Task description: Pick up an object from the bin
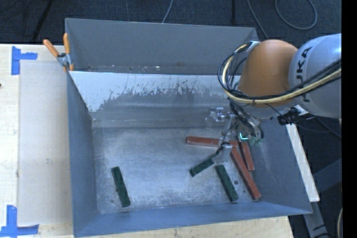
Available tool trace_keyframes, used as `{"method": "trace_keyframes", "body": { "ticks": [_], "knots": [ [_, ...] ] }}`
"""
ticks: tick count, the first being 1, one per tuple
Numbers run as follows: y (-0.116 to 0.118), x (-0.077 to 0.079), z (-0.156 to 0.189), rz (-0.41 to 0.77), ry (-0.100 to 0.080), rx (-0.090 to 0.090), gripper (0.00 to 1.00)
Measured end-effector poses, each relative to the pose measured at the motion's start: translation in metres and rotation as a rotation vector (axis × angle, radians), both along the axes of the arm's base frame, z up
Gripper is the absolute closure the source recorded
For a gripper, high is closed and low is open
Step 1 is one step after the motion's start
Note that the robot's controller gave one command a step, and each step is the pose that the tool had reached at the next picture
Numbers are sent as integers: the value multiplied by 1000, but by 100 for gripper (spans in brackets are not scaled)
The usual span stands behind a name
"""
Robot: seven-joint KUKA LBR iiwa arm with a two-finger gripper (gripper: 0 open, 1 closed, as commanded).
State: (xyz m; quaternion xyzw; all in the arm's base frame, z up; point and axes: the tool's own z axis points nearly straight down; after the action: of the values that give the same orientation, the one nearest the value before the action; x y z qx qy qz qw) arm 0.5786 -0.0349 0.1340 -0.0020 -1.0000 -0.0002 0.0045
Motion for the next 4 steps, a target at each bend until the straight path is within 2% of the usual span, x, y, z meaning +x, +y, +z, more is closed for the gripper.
{"method": "trace_keyframes", "body": {
  "ticks": [1, 2, 3, 4],
  "knots": [
    [-28, -25, -64, -39, -4, 0, 0],
    [9, -5, -64, -6, -12, 1, 0],
    [8, -6, -64, -7, -10, 0, 100],
    [13, 14, 34, -2, -19, 0, 100]
  ]
}}
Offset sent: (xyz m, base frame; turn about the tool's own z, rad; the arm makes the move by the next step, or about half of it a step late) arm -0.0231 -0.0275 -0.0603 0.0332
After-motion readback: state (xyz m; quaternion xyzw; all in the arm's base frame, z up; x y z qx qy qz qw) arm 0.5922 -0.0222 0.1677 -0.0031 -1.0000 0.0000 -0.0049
